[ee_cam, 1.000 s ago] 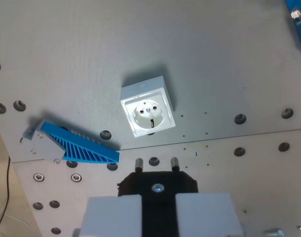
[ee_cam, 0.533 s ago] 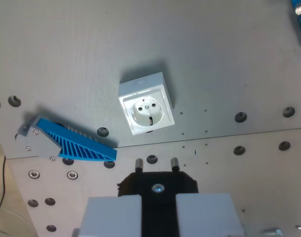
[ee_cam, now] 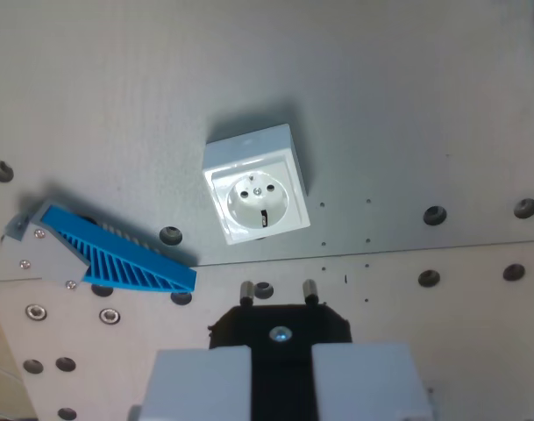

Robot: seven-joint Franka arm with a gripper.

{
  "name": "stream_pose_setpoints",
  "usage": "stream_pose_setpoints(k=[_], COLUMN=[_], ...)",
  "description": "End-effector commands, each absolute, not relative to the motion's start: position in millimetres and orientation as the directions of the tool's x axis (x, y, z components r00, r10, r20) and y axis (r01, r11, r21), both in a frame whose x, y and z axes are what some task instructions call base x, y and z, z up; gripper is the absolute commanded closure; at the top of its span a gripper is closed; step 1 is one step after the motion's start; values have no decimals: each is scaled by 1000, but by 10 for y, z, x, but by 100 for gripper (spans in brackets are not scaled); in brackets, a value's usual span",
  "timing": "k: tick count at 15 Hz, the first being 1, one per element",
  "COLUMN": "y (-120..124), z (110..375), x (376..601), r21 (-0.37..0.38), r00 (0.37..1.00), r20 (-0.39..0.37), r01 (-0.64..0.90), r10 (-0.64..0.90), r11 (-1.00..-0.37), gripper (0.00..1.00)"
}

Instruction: Move above the white socket

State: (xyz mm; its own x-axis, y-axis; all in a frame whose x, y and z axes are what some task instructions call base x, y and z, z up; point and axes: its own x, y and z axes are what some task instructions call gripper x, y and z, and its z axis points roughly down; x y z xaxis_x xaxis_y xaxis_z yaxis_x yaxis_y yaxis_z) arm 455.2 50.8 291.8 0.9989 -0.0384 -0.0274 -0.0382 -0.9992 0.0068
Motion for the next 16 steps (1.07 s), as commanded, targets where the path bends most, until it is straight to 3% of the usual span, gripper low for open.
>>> stream_pose_setpoints(k=[1, 16], y=[524, 579], z=[2762, 2006], x=[4482, 4198], r21=[1, 14], r00=[996, 983], r20=[68, 61], r01=[50, 170], r10=[50, 171], r11=[-999, -985], gripper=[100, 100])
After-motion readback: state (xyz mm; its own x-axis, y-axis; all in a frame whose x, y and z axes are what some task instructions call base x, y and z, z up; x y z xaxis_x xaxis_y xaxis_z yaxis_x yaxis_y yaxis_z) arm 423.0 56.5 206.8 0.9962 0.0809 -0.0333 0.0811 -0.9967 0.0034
